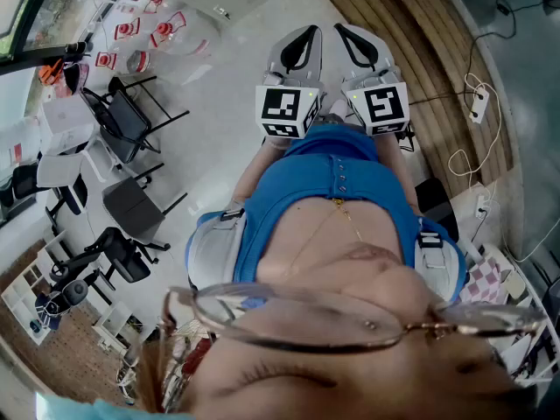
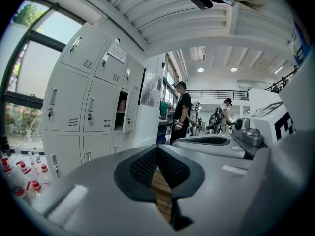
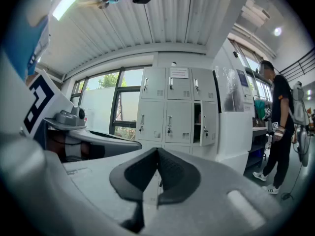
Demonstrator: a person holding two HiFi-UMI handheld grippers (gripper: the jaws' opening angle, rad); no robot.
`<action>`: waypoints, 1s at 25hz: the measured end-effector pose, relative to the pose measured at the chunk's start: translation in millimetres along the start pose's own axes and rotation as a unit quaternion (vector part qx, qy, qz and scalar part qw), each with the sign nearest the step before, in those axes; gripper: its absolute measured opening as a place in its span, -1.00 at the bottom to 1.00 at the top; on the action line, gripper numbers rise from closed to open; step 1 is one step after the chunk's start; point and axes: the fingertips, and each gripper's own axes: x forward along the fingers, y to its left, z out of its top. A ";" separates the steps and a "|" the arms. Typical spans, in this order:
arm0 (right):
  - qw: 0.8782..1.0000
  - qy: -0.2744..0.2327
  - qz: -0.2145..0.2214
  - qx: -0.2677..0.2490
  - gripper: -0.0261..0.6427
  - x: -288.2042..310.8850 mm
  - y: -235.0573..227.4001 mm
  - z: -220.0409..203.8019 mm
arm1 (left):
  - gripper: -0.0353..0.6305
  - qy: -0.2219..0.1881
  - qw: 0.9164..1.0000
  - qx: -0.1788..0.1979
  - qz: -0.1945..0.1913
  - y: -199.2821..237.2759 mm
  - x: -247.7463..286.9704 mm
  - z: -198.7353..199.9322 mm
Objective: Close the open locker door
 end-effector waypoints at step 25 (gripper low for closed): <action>1.000 -0.023 0.002 0.016 -0.92 26.1 -52.7 -7.4 | -0.89 -0.009 1.000 -0.012 0.002 10.5 59.1 -0.4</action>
